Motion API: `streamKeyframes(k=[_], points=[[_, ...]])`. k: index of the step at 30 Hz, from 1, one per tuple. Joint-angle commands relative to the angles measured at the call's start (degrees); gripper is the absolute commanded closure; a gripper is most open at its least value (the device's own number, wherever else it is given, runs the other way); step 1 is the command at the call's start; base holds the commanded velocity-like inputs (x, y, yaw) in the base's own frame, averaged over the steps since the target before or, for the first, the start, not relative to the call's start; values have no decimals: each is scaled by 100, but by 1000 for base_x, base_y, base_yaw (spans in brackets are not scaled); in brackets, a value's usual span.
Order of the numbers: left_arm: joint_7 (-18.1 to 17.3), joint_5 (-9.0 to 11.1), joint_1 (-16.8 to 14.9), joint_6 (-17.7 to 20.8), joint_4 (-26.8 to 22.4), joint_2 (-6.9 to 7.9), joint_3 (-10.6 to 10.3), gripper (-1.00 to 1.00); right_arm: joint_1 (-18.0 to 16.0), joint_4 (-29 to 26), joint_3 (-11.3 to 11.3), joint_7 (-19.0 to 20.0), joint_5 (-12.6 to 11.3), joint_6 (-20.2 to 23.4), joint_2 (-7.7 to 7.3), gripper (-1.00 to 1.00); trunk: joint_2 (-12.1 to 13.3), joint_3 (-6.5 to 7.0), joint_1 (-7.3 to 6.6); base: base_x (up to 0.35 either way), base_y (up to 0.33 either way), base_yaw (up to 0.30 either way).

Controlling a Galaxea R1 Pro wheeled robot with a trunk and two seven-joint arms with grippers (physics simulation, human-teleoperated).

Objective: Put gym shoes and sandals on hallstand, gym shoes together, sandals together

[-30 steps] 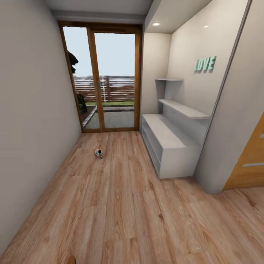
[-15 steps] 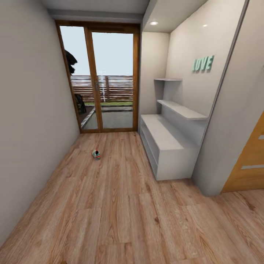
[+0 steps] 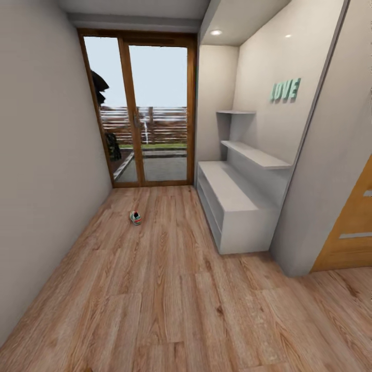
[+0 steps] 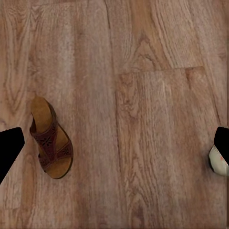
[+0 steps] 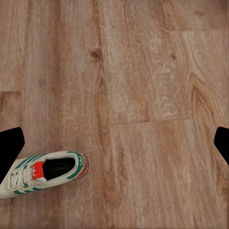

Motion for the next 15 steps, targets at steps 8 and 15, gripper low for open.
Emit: streamKeyframes(k=[8,15], points=[[-2,9,-2,-19,3,-3,5,-100,-5,3,-1,-2,-4,-15,0,-100,-3,-5,0,0,-224,0],[-2,6,-3,-19,4,-1,3,-100,-5,3,-1,-7,-5,-15,0,-100,-3,-5,0,0,-264,26]])
